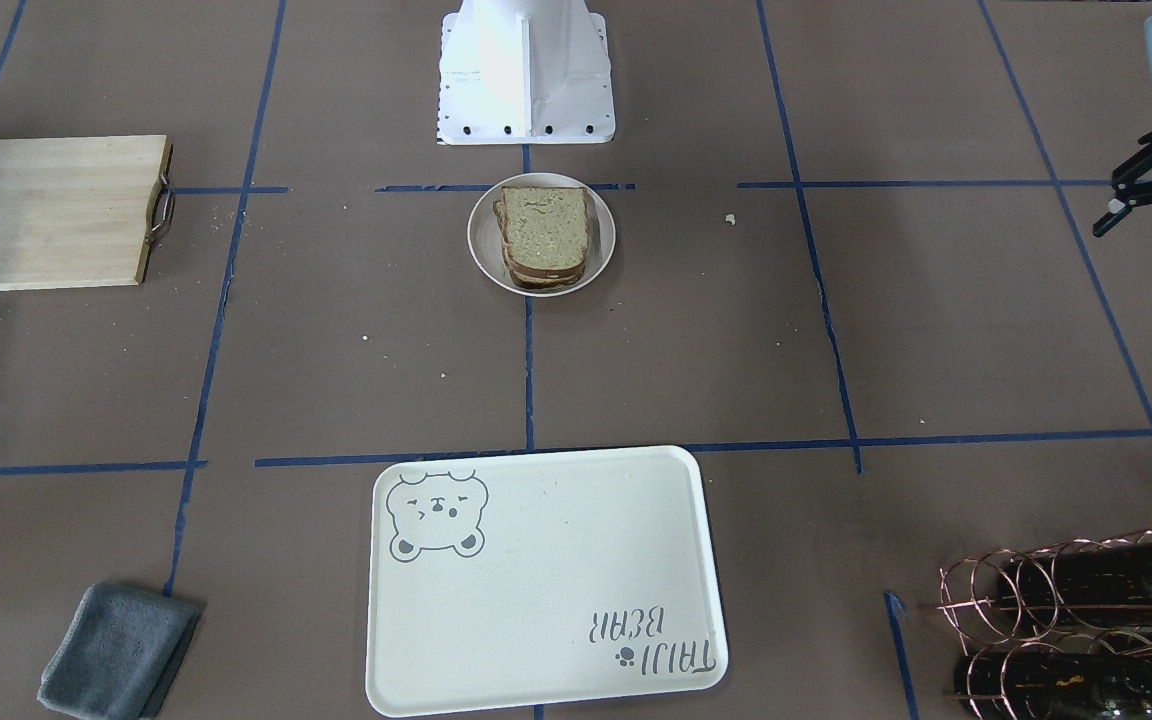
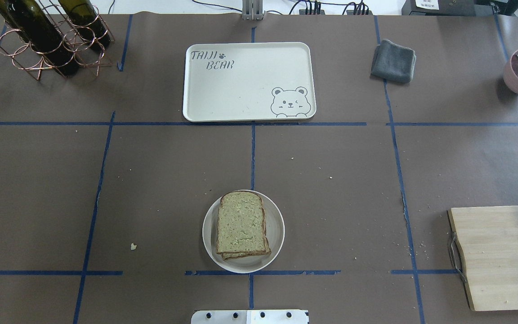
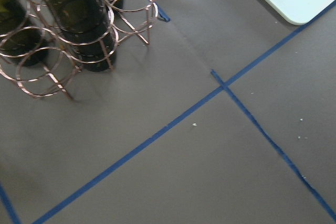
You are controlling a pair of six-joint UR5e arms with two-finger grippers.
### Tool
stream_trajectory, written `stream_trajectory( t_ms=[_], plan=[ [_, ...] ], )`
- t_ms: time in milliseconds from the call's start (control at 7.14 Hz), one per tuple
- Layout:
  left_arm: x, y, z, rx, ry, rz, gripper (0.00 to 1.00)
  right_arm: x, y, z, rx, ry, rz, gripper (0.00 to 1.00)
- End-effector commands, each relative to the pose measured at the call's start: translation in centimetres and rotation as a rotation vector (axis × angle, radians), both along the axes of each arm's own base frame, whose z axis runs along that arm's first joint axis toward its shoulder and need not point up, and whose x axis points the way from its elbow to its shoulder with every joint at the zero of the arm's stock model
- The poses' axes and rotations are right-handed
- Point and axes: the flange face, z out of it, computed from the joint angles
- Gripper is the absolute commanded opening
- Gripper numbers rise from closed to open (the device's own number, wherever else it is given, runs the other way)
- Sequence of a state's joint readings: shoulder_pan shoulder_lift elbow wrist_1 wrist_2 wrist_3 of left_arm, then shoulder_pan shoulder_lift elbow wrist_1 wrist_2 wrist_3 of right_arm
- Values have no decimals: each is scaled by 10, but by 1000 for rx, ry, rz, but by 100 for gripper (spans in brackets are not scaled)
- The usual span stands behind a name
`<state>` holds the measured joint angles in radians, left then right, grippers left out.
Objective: Make sandwich and place on tray
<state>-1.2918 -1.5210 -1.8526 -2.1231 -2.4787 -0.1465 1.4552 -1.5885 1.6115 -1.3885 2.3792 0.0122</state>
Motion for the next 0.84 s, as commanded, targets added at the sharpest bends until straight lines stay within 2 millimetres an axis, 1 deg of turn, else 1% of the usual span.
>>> stream_trajectory(
  t_ms=[0, 140, 280, 420, 560, 700],
  plan=[
    [102, 33, -32, -145, 122, 2, 100, 11, 33, -14, 4, 67, 24, 100],
    [148, 49, -52, -247, 153, -16, 100, 13, 43, -32, -26, 88, 26, 100],
    [190, 63, -73, -327, 175, -55, 100, 16, 59, -40, -53, 101, 25, 100],
    [233, 78, -94, -380, 200, -67, 100, 18, 75, -30, -69, 104, 19, 100],
    [276, 96, -112, -438, 225, -94, 100, 19, 82, -24, -72, 104, 15, 100],
    [318, 118, -124, -494, 237, -99, 100, 19, 83, -22, -58, 99, 22, 100]
  ],
)
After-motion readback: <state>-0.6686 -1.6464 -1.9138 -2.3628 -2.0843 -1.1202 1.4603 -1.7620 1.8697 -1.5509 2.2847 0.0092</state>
